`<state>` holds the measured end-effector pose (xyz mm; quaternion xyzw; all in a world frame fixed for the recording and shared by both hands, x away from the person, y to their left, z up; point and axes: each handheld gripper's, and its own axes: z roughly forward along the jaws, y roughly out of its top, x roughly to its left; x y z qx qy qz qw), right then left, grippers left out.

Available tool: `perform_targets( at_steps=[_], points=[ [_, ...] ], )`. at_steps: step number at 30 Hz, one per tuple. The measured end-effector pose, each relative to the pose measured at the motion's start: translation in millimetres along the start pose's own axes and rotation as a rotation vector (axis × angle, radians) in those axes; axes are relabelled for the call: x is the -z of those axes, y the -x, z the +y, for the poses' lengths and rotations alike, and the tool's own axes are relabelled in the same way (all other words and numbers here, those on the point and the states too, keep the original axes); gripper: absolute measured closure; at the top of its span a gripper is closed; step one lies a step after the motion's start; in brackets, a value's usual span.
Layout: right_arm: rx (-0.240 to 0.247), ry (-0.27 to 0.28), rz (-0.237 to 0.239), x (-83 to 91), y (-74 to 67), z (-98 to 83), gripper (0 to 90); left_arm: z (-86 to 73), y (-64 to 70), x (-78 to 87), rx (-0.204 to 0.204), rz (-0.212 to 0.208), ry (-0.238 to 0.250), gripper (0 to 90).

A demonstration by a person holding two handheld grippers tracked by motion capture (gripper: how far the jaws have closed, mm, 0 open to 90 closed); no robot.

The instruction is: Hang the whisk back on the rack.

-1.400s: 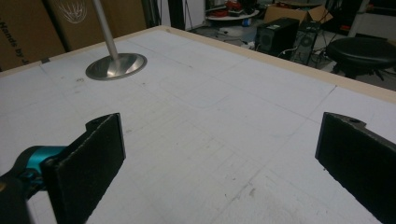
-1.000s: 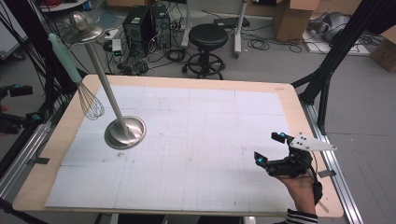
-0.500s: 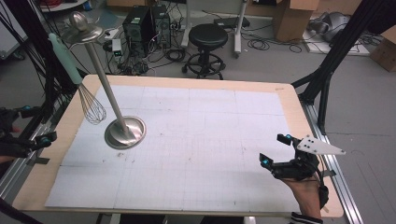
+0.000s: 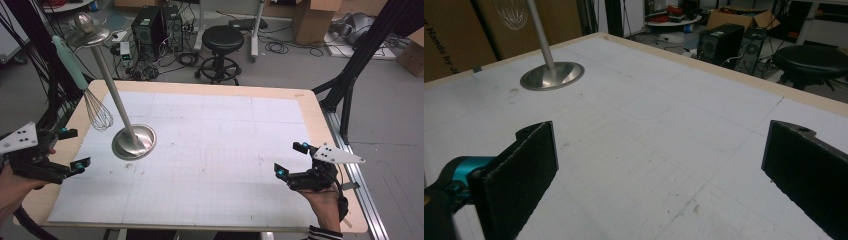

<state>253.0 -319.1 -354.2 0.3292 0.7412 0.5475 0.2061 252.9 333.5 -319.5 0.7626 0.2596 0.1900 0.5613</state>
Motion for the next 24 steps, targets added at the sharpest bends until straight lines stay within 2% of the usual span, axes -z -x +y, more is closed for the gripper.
perform_targets(
  at_steps=[14, 20, 22, 24],
  points=[
    [0.006, -0.001, 0.012, -3.3, -0.9, 1.1, 0.5, -16.3, 26.3, -60.4, 0.022, -0.015, -0.012, 1.7],
    [0.008, -0.006, 0.011, -3.3, 0.3, -0.6, 0.5, -21.7, 34.6, -72.0, 0.008, -0.010, -0.006, 1.7],
    [0.006, -0.009, 0.012, -3.4, 0.1, -1.1, 0.5, -22.1, 37.3, -74.9, -0.008, -0.006, -0.018, 1.7],
    [0.001, -0.010, 0.010, -3.7, -0.2, -1.6, 0.5, -22.7, 38.6, -76.3, -0.005, -0.012, -0.004, 1.7]
  ],
)
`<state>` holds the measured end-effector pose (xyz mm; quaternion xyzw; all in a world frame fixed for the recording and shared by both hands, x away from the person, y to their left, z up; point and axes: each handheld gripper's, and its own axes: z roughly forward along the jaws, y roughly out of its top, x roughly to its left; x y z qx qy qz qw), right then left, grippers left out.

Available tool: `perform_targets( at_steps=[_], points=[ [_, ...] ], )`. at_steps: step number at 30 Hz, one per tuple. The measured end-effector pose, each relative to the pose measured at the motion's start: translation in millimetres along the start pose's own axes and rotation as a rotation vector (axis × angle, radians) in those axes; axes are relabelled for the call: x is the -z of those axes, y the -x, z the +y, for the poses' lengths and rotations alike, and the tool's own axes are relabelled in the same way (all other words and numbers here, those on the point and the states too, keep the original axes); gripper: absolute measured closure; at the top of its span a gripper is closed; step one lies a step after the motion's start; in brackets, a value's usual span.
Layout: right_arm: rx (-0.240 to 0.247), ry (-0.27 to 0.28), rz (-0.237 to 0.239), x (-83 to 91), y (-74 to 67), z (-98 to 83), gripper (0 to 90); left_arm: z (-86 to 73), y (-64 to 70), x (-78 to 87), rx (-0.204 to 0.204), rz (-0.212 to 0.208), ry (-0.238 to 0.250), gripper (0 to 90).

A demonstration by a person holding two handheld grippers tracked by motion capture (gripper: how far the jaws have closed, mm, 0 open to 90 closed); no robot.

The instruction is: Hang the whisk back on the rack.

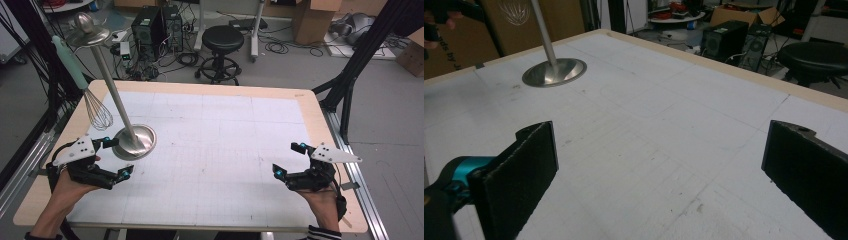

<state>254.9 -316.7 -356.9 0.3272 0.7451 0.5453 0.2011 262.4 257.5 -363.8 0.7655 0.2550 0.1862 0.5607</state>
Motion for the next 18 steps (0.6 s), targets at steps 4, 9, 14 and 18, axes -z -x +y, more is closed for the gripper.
perform_targets(
  at_steps=[4, 9, 14, 18],
  points=[
    [-0.002, -0.010, 0.003, -1.0, -0.6, -1.6, 0.5, -3.6, -0.4, -3.6, -0.009, -0.033, -0.003, 1.7],
    [0.000, -0.018, 0.008, -3.1, -0.5, -3.6, 0.5, -6.0, -3.4, -6.3, -0.016, -0.044, -0.024, 1.7],
    [-0.002, -0.024, 0.010, -2.9, 0.0, -4.4, 0.5, -7.8, -4.8, -8.7, -0.013, -0.045, -0.029, 1.7],
    [-0.005, -0.022, 0.005, -1.6, 0.3, -4.5, 0.5, -7.9, -5.2, -9.0, -0.013, -0.044, -0.034, 1.7]
  ],
)
